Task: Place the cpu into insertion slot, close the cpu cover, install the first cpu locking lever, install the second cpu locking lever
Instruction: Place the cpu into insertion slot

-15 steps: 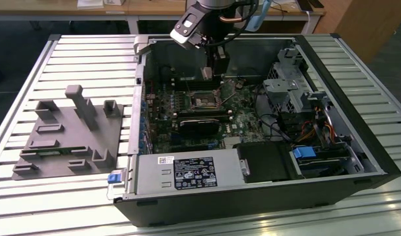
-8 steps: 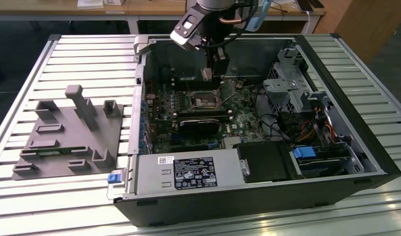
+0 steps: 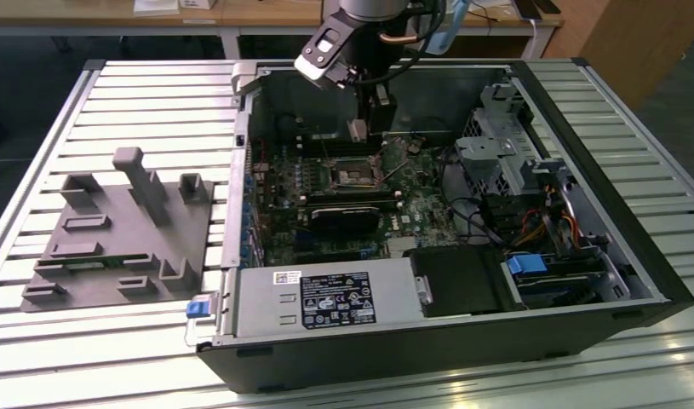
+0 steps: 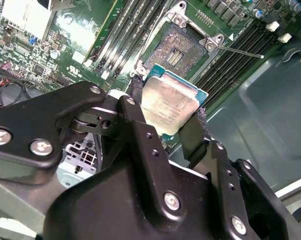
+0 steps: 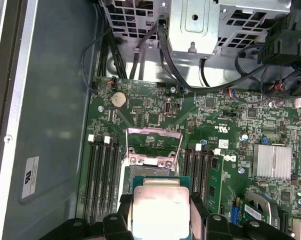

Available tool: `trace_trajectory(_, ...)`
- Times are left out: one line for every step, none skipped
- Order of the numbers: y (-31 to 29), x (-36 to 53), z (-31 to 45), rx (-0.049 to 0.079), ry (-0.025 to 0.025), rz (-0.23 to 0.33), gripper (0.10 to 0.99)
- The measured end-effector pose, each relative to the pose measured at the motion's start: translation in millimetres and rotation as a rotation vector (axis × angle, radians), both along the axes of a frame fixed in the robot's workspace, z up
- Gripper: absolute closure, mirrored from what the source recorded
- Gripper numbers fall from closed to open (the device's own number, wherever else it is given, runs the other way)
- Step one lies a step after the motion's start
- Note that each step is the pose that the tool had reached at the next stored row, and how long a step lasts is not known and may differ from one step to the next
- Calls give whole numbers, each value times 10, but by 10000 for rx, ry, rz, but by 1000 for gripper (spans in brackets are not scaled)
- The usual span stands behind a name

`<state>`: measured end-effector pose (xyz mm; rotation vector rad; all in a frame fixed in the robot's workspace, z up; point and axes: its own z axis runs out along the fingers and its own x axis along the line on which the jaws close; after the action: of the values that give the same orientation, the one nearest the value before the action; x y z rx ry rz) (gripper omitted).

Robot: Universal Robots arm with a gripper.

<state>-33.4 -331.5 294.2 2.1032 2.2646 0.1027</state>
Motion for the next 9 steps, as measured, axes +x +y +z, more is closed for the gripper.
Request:
trace_trajectory(0, 0, -23, -6, 0, -22, 545)
trace_trajectory(0, -1, -26, -6, 0, -26, 545)
trace_trajectory(0, -1, -30, -7, 0, -29, 545)
trace_trajectory(0, -1, -34, -7, 0, -33, 545)
trace_trajectory(0, -2, -38, -7, 0, -39, 545)
trace_trajectory(0, -2, -41, -7, 1, -44, 545)
trace_trajectory(1, -3, -44, -8, 0, -48, 545)
trace_trajectory(1, -4, -48, -7, 1, -54, 545)
trace_trajectory(1, -5, -51, -7, 0, -60, 545)
